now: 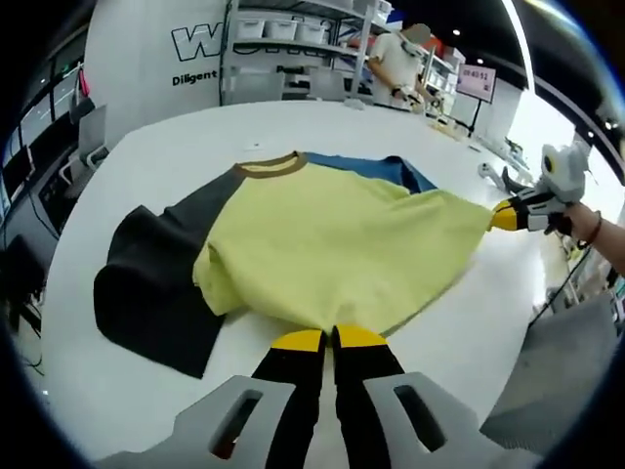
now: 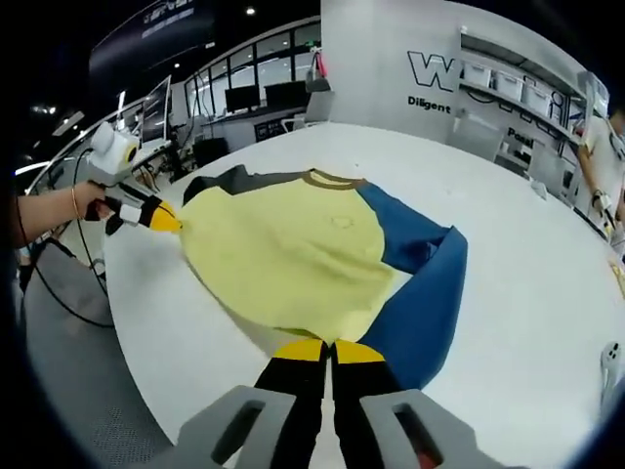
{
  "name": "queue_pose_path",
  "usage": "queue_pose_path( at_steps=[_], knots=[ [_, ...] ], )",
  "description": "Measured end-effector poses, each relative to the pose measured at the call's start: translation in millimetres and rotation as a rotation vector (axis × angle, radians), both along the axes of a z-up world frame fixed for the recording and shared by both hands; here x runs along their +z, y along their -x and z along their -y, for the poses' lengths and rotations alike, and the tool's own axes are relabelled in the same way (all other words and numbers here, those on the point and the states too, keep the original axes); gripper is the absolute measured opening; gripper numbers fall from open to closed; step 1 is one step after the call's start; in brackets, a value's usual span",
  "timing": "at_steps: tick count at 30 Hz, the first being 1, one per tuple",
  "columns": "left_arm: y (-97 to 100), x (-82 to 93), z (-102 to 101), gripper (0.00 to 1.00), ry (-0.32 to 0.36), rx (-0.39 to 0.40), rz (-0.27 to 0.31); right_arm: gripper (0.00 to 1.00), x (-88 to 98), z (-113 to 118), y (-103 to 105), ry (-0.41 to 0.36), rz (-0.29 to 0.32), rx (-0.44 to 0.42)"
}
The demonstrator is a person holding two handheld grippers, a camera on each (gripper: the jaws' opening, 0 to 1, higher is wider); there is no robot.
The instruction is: Fold the garment on the visible template until the final outline fits inside the template.
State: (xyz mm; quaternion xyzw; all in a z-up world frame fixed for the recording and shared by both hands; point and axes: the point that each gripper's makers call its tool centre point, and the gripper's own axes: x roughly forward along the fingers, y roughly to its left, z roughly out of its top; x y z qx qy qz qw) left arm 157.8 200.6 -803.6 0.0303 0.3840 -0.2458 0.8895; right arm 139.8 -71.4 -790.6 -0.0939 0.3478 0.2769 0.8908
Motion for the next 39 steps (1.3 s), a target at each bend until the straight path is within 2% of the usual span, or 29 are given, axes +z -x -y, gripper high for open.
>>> queue_pose_path(
  at_steps=[2,6,9,13,19,22,26,30,35,37,39],
  knots=[
    [2.4,4.7,0.0,0.07,0.002,-0.003,0.005,0.0,2.4,-0.6,4.4,0.001,-0.002,0.005],
    [11.6,16.0,-4.1,0.07,-0.042,-0.016,0.025,0.0,6.9,-4.3,21.4,0.014,-0.017,0.038],
    [23.0,24.3,-5.2,0.07,-0.03,-0.013,0.023,0.0,10.2,-9.2,38.3,0.015,-0.033,0.07],
    [33.2,26.6,-12.9,0.07,-0.062,-0.002,0.03,0.0,10.6,-14.9,54.3,0.02,-0.049,0.098],
    [51.4,32.5,-25.7,0.07,-0.063,0.042,0.02,0.0,8.8,-26.2,77.9,0.038,-0.061,0.131],
    [56.6,29.8,-33.0,0.07,-0.087,0.048,0.011,0.0,4.2,-30.7,84.4,0.039,-0.071,0.135],
    [62.3,20.6,-42.6,0.07,-0.112,0.077,-0.042,0.0,-6.3,-34.1,88.9,0.061,-0.085,0.14],
    [66.1,18.0,-46.9,0.07,-0.117,0.085,-0.05,0.0,-20.2,-34.1,99.3,0.11,-0.125,0.159],
    [73.0,13.3,-54.4,0.08,-0.156,0.091,-0.07,0.0,-30.9,-39.1,109.9,0.089,-0.163,0.171],
    [76.1,7.7,-60.9,0.08,-0.188,0.109,-0.097,0.0,-35.8,-41.2,116.3,0.063,-0.209,0.174],
    [75.5,4.8,-63.5,0.07,-0.197,0.105,-0.089,0.0,-37.0,-40.8,117.9,0.052,-0.219,0.174]
  ],
)
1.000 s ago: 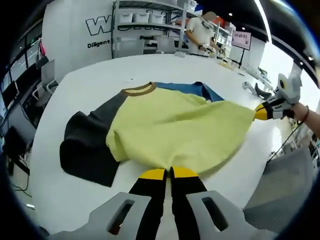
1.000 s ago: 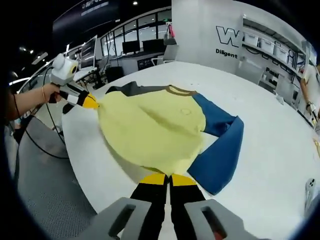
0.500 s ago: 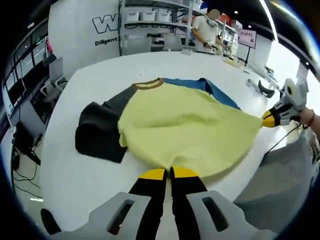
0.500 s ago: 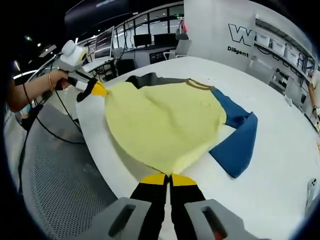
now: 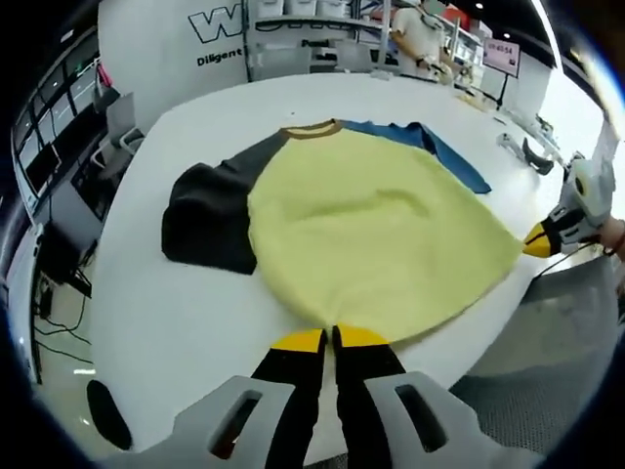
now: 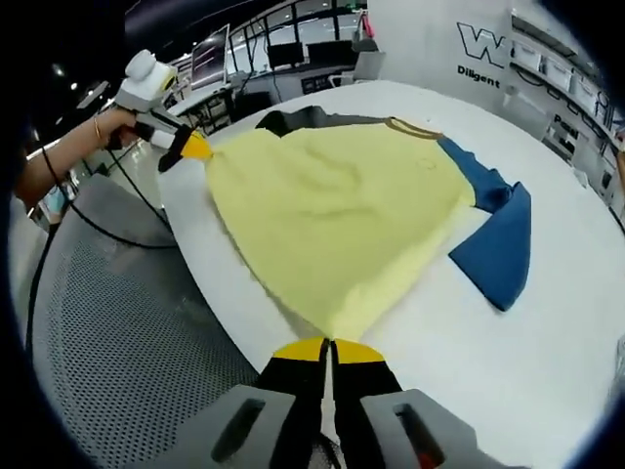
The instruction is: Fold the garment on the visible template until the final outline fits inside the template.
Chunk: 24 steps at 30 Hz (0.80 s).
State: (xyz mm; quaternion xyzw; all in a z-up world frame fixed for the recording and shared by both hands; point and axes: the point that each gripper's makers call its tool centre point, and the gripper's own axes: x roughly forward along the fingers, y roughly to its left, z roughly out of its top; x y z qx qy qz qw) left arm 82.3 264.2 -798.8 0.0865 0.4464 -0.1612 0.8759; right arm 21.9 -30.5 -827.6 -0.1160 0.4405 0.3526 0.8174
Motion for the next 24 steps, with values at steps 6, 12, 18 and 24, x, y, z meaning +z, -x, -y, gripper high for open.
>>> queue_pose_path(
  at_steps=[6,12,18,24],
  knots=[
    [1.7,-2.1,-13.6,0.05,-0.043,-0.007,0.023,0.03,-0.8,8.4,-0.6,-0.017,-0.005,-0.045],
    [2.4,0.1,-21.0,0.05,-0.001,0.037,0.043,0.06,-2.3,23.2,-9.0,-0.019,0.021,-0.136],
    [-0.2,-4.6,-30.9,0.08,-0.016,0.039,0.063,0.07,-1.2,27.5,-13.9,0.002,0.037,-0.147],
    [-6.7,-22.5,-38.6,0.18,0.028,0.057,0.029,0.08,2.0,24.9,-21.0,-0.009,0.055,-0.166]
  ],
)
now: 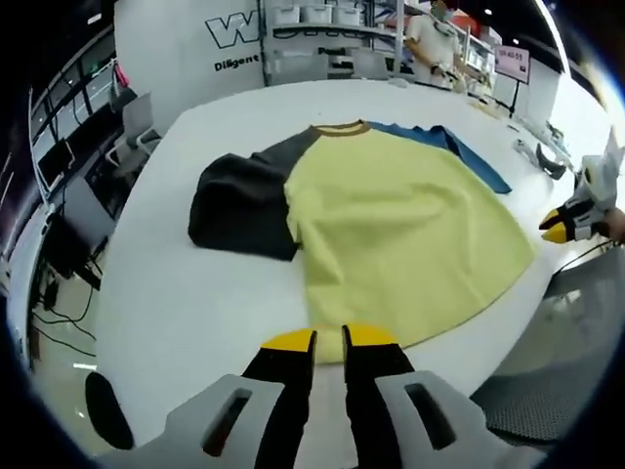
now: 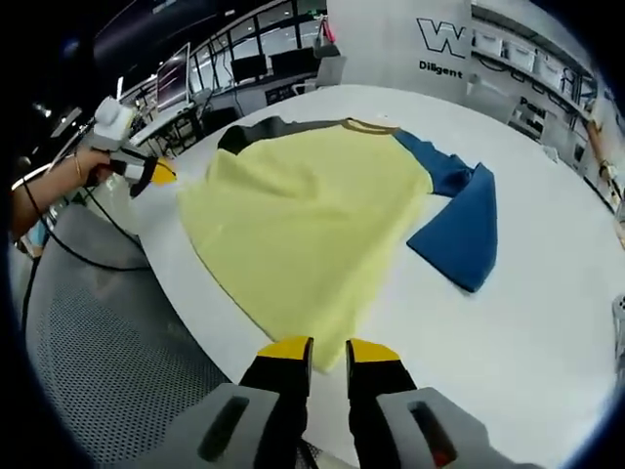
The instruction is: Fold the garment on the visible template until the final outline fits inside the template.
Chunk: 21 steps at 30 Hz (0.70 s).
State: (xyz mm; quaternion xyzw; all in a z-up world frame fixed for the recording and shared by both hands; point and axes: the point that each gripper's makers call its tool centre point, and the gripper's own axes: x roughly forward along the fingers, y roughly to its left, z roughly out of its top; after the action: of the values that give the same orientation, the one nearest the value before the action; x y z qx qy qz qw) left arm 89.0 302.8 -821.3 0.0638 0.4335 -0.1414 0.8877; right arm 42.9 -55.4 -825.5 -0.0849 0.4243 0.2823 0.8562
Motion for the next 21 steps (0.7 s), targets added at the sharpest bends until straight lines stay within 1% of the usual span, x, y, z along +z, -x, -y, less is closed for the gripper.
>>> queue_pose_path(
  at_steps=[2,3,4,8,11,14,17,21],
  knots=[
    [-2.4,-4.3,-0.1,0.19,0.01,-0.008,-0.001,0.08,-0.1,-0.6,-0.6,-0.001,-0.001,-0.001],
    [-3.1,-9.7,-1.3,0.19,0.018,0.009,-0.022,0.08,-0.9,-1.2,-2.1,0.003,-0.001,-0.005],
    [-4.8,-13.2,-1.7,0.18,0.021,0.008,-0.027,0.08,-1.4,-1.7,-3.5,0.003,0.0,-0.008],
    [-8.0,-19.1,0.8,0.18,0.044,0.026,-0.043,0.09,-4.3,-2.6,-6.6,0.009,-0.005,-0.019],
    [-6.7,-22.9,4.9,0.18,0.06,0.033,-0.066,0.1,-6.4,-1.0,-9.2,0.014,-0.008,-0.038],
    [-5.2,-26.1,9.2,0.19,0.072,0.034,-0.08,0.12,-8.5,-0.6,-10.1,0.02,-0.017,-0.05],
    [-5.4,-25.9,7.8,0.18,0.057,0.031,-0.075,0.12,-10.1,-0.7,-10.4,0.023,-0.022,-0.053],
    [-7.5,-25.1,7.4,0.18,0.059,0.03,-0.076,0.13,-16.4,-0.7,-10.2,0.039,-0.045,-0.055]
  ],
)
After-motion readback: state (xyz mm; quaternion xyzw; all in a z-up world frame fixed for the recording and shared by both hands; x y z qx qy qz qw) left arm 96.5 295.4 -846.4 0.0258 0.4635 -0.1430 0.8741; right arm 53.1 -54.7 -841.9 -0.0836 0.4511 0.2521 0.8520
